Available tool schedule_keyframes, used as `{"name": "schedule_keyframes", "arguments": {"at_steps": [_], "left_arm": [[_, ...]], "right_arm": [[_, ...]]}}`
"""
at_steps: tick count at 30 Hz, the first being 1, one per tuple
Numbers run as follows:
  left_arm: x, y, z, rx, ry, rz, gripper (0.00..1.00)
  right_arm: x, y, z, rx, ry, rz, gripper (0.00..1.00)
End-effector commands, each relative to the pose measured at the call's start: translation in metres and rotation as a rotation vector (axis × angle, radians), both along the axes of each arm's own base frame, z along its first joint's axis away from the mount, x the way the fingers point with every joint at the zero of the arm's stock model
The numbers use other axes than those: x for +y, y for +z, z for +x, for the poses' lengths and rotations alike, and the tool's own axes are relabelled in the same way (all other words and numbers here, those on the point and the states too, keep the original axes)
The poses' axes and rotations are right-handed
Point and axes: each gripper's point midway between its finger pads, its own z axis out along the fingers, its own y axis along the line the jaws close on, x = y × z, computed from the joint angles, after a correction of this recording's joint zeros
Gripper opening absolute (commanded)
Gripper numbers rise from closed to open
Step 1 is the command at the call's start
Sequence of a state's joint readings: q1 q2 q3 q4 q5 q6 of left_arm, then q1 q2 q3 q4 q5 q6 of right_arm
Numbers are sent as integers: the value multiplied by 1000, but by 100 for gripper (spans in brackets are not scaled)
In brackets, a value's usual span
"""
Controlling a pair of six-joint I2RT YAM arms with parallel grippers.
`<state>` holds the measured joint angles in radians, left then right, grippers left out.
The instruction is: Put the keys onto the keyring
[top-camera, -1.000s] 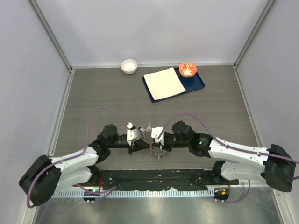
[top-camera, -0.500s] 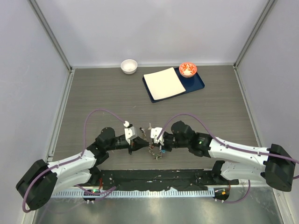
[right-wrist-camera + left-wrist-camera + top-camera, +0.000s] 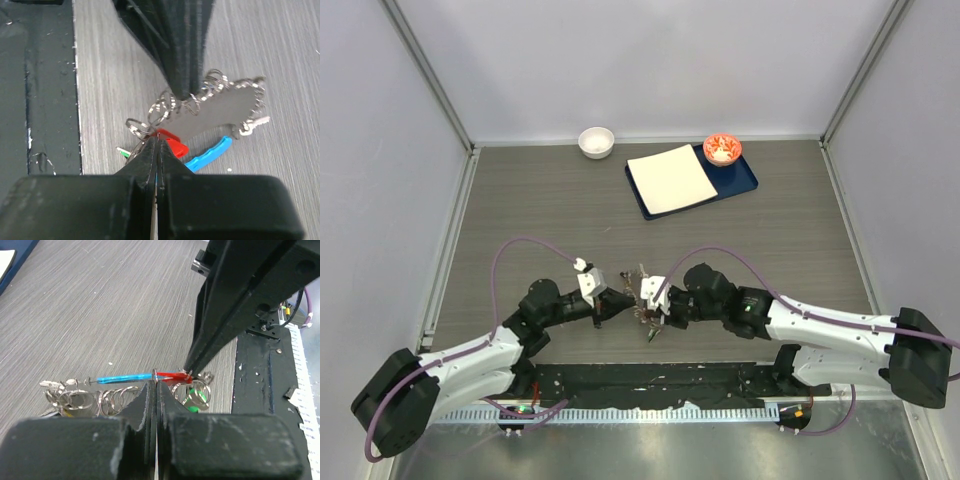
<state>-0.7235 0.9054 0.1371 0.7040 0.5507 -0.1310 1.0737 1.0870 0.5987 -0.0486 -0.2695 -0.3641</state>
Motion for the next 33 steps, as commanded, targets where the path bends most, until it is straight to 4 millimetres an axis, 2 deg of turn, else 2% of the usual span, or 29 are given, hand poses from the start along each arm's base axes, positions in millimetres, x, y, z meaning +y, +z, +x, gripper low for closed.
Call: {"name": "schedule_keyframes", "arguments": {"at_steps": [1,5,10,12,14,20,21,27,33], "left_arm": [[1,21,3,-104,10,-61,0],[7,8,3,-79,34,-32,0],[10,2,-2,-75,29,-32,0],[11,0,-2,-72,38,-30,0],[12,-1,-1,-70,44,-27,0],[11,-2,1,-65,46,-22,0],[11,-2,1,-64,47,-21,0],[13,0,1,-79,53,-24,0],[11,0,1,-76,47,-21,0]], "right_arm": [[-1,19,21,-12,-159,49,1],[-15,9,33,67,-321,-3,1],[-45,-9,48,152,-549,-111,1],[-55,-11,53,177,-613,-138,1],[-57,-8,58,199,-633,-132,1],[-82,-10,94,243,-744,-250,1],[-86,-21,99,259,-766,-298,1],[-87,-25,115,260,-738,-419,1],[-70,-49,129,286,-686,-505,1]]}}
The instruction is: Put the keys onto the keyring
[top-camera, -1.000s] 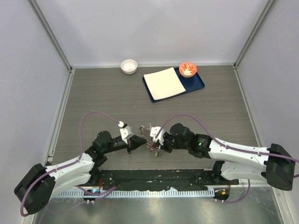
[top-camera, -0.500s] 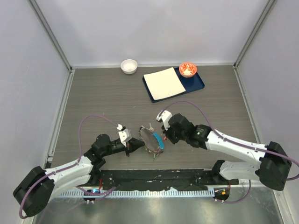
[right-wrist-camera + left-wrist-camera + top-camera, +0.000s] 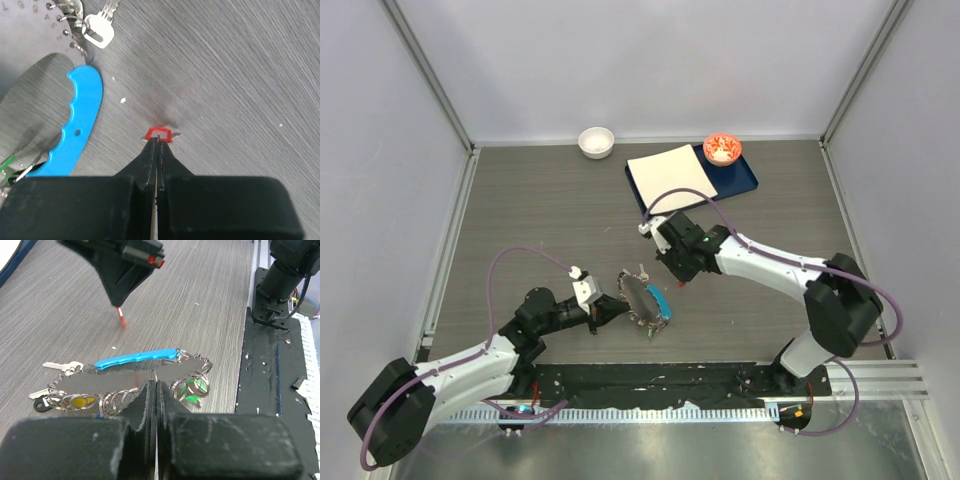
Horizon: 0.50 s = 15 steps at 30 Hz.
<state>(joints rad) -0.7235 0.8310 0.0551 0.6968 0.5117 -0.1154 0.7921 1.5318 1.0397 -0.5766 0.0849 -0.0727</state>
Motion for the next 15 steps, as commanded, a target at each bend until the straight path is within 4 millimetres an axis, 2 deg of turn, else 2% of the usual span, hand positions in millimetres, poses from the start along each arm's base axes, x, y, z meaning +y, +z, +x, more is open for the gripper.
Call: {"name": "schedule_keyframes", "arguments": {"at_steps": [1,2,4,5,10,15], "left_arm": [[-2,18,6,-70,7,-36,0],[-2,18,6,-69,6,-37,0],[-2,19,6,-70,4,-40,0],[-2,20,6,-73,6,-42,0],[-1,20,5,-74,7,-43,0],[-2,20,5,-72,3,-42,0]], "right_arm": [[18,2,16,10,55,-9,1],[20,-8,18,28,64,-28,1],[28,-8,30,14,76,-36,1],[29,-21,32,38,80,-62,1],[46,-32,52,36,112,-79,1],[57,-43,62,40,129,-82,1]]}}
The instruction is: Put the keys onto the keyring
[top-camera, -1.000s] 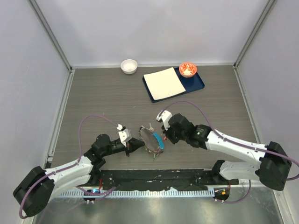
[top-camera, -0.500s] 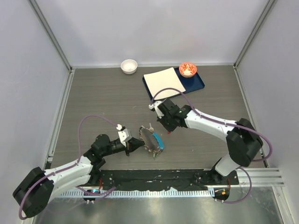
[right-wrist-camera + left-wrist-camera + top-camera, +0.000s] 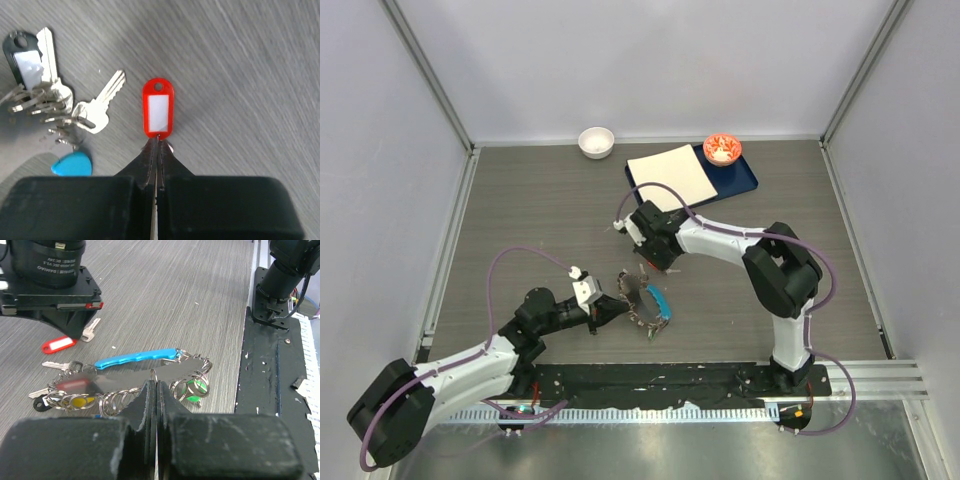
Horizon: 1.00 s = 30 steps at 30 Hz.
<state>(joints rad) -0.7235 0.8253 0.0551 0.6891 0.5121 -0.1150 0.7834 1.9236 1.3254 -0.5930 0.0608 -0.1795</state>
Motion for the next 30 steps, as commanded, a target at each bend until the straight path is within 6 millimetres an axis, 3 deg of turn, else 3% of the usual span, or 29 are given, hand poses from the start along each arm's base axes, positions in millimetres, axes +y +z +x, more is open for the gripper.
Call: {"name": "schedule_keyframes", "arguments": {"at_steps": [1,10,16,18,20,21,26,30], "left_arm": [[-2,20,5,-72,3,-42,0],[-2,18,7,-66,8,-35,0],[-3,16,7,-62,6,-28,0],[-3,16,8,-65,10,-26,0],[-2,16,9,-67,15,-28,0],[-2,16,9,-67,15,-28,0],[-2,17,9,-76,16,-34,0],[-2,21,9,-91,15,-45,0]], "right_arm": [[15,6,17,-35,30,30,1],[20,10,20,-65,17,78,18],[28,51,25,-157,6,193,42],[30,73,26,-202,5,244,43],[29,82,24,-237,3,289,43],[29,99,24,-274,7,334,43],[30,111,6,-340,84,534,39],[41,118,-24,-368,240,712,36]]}}
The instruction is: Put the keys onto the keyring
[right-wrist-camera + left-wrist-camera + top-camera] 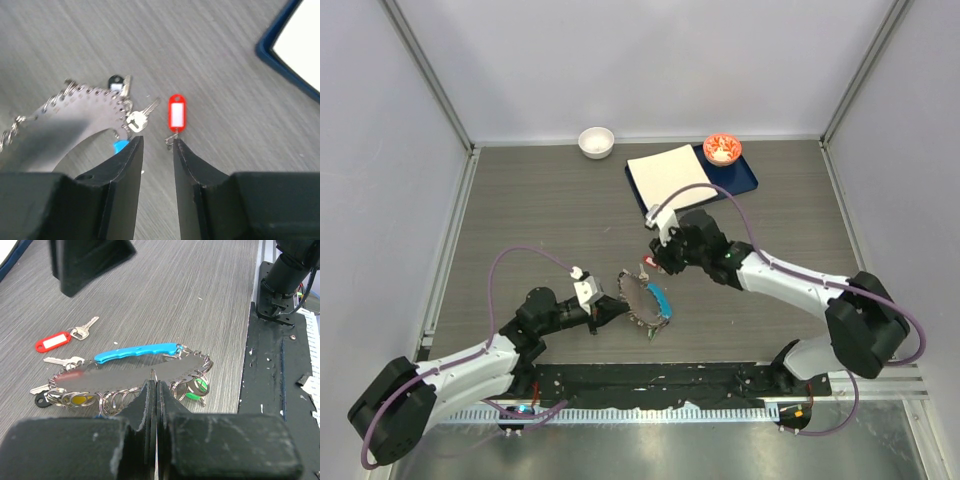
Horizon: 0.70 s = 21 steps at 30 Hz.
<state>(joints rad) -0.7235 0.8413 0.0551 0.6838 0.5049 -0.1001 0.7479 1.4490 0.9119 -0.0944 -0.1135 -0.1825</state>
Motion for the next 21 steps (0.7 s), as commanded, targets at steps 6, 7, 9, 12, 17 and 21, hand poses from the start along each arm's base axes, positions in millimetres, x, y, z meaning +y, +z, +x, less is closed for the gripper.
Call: {"name": "schedule_keyframes", "arguments": {"at_steps": [6,7,9,12,17,21], "left_arm": [[-3,33,4,-122,-7,-91,0],[-3,33,3,-124,-10,-95,0],[-3,34,2,-134,-11,-102,0],[-3,36,3,-138,-10,-107,0],[-4,40,3,-145,-11,-126,0],[-5,44,5,-149,-5,-137,0]], "right_arm": [[36,23,-58,-146,382,366,35],[40,30,-65,-155,428,405,34],[43,29,-75,-140,475,434,33],[46,30,-84,-130,527,469,32],[50,32,-98,-100,592,507,29],[49,29,-101,-84,604,511,29]]}}
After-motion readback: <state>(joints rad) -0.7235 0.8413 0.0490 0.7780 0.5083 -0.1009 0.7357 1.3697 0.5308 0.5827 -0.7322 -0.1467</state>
